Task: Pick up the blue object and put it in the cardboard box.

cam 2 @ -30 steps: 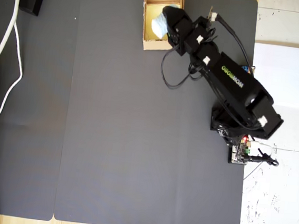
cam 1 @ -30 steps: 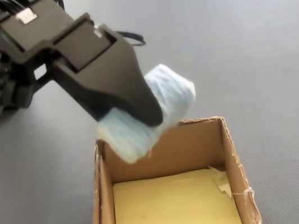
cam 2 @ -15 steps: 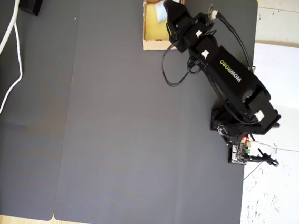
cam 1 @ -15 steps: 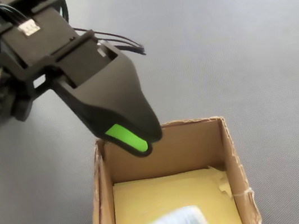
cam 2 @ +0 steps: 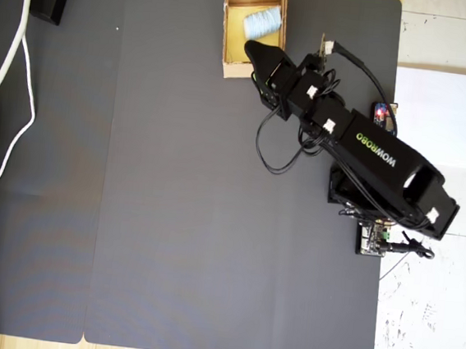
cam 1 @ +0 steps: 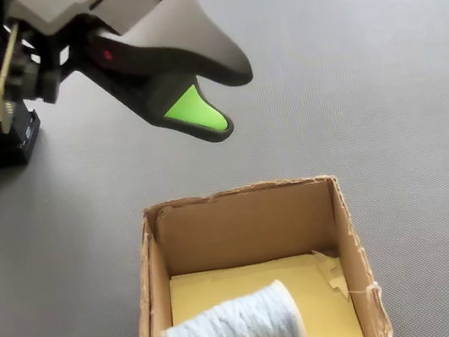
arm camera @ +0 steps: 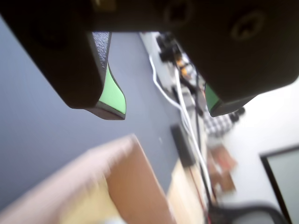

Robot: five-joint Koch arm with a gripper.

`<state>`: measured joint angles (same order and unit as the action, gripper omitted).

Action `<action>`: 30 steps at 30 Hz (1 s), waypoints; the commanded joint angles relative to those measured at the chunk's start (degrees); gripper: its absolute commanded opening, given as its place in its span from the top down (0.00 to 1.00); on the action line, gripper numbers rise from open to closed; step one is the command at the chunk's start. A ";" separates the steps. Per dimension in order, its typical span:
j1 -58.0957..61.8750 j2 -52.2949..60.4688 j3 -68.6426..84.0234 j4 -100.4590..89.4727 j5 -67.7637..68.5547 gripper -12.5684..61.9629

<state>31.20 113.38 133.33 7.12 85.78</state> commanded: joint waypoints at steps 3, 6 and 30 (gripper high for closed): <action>-6.33 5.19 -0.26 -5.80 1.76 0.36; -12.30 7.12 2.46 -5.98 1.58 0.37; -29.36 19.86 29.09 -6.68 1.67 0.37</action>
<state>1.93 130.08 164.00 4.39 86.13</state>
